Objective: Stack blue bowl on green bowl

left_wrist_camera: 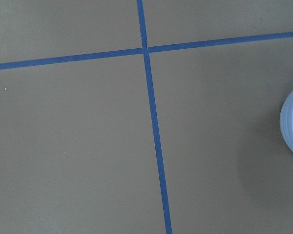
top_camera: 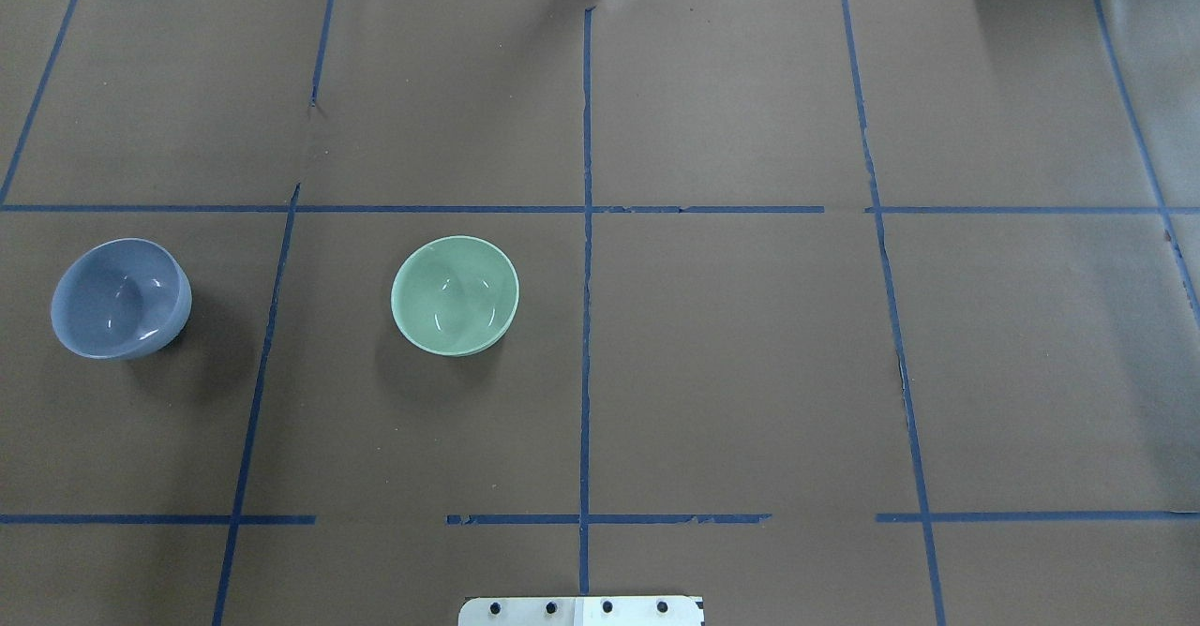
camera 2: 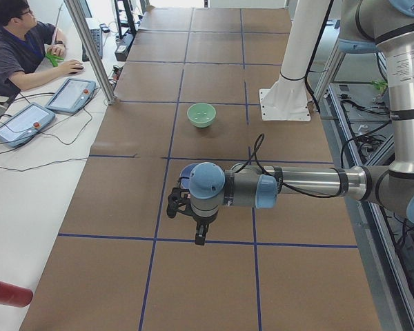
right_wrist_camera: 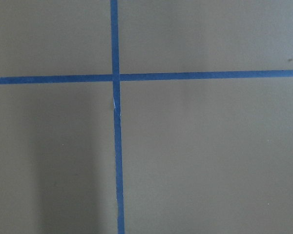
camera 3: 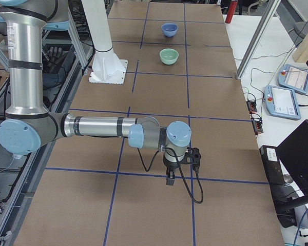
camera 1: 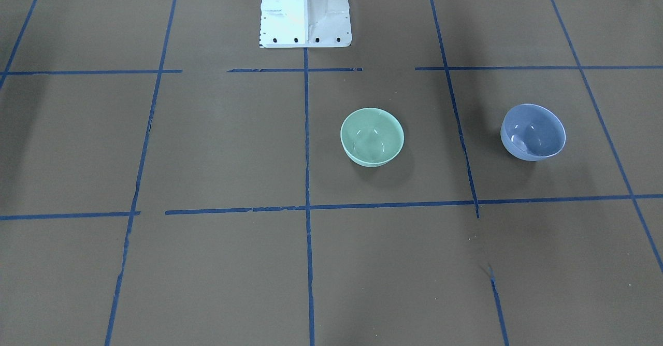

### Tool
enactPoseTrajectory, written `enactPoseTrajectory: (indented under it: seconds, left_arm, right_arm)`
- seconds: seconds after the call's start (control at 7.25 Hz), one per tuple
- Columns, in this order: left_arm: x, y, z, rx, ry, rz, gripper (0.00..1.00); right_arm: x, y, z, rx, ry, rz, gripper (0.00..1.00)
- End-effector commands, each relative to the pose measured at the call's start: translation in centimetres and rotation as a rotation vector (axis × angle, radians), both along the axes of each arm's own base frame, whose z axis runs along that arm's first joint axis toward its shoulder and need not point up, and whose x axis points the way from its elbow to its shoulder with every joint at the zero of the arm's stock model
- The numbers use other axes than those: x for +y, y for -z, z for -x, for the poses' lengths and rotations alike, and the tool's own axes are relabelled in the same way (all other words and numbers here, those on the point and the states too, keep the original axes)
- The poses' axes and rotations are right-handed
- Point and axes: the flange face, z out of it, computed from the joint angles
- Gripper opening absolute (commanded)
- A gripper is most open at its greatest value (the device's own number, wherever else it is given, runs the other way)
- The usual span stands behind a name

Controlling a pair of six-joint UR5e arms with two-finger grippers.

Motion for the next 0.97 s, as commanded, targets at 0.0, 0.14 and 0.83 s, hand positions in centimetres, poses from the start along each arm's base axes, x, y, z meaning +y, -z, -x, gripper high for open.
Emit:
enactPoseTrajectory:
  seconds: [0.0, 0.14, 0.83]
  left_arm:
    - [-0.7, 0.3, 0.3, -0.040, 0.005, -0.010, 1.00]
    - [-1.6, 0.2, 0.2, -0.042, 0.002, -0.014, 1.00]
    - [-7.5, 4.2, -6.1, -0.040, -0.024, -0.012, 1.00]
  right_arm:
    - [0.0, 0.0, 0.0, 0.000, 0.001, -0.001, 1.00]
    - [-0.1, 0.1, 0.0, 0.000, 0.001, -0.002, 1.00]
    - [0.0, 0.0, 0.0, 0.000, 0.001, -0.001, 1.00]
